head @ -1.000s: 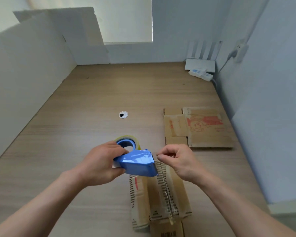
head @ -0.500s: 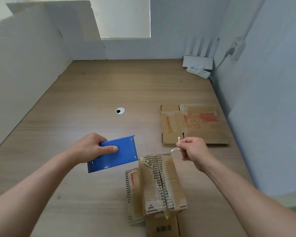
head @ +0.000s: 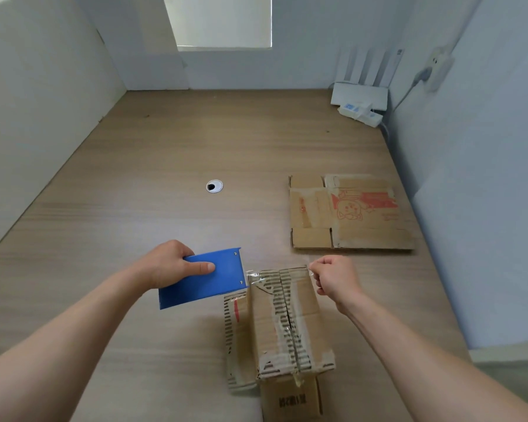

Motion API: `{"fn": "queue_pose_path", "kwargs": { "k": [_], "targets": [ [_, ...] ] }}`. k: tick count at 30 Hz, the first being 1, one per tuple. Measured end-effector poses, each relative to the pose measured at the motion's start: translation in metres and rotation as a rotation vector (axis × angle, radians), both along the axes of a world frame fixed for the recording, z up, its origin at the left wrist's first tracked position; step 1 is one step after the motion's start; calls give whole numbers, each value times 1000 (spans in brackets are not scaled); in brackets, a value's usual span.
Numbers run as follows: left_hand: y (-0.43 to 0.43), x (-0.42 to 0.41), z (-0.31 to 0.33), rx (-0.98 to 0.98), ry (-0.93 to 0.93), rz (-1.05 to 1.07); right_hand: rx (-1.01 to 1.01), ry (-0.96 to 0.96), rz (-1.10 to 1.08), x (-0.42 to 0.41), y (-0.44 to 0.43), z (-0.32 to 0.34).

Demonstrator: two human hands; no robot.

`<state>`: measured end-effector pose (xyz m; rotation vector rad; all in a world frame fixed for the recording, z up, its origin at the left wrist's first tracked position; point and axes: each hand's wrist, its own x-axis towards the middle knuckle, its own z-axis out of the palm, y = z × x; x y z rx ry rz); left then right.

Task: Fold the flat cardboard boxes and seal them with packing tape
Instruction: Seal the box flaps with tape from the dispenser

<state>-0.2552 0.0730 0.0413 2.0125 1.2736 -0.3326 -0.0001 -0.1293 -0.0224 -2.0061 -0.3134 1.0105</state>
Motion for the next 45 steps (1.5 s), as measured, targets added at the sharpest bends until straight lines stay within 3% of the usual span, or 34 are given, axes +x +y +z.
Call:
{"fn": "queue_pose_path", "kwargs": {
  "k": [4, 7, 10, 12, 14, 16, 18, 25, 32, 37, 45],
  "targets": [
    [-1, 3, -8, 1, 0, 3, 15, 79, -72, -7, 1, -12],
    [-1, 4, -12, 16, 33, -25, -136, 44, -99, -13, 5, -13],
    [-1, 1, -17, 24, 76, -56, -217, -348, 40, -23, -4, 2],
    [1, -2, -21, 18, 63, -43, -33, -696, 235, -40, -7, 16],
    [1, -2, -24, 17, 57, -50, 45, -803, 535, -60, -4, 19],
    [1, -1, -24, 22, 54, -65, -109, -767, 803, -69, -5, 11],
    [1, -1, -24, 15, 45, -72, -233, -752, 913, -67, -9, 1],
    [2, -39, -21, -124, -143, 3, -226, -825, 926, -69, -15, -13],
    [8, -61, -27, -98, -147, -30, -221, -861, 935, -68, -16, -14],
    [11, -57, -21, -13, 14, -48, -211, -873, 923, -70, -14, -14],
    [-33, 27, -12, 465, 459, -268, -228, -847, 922, -72, -15, -11]
  ]
}}
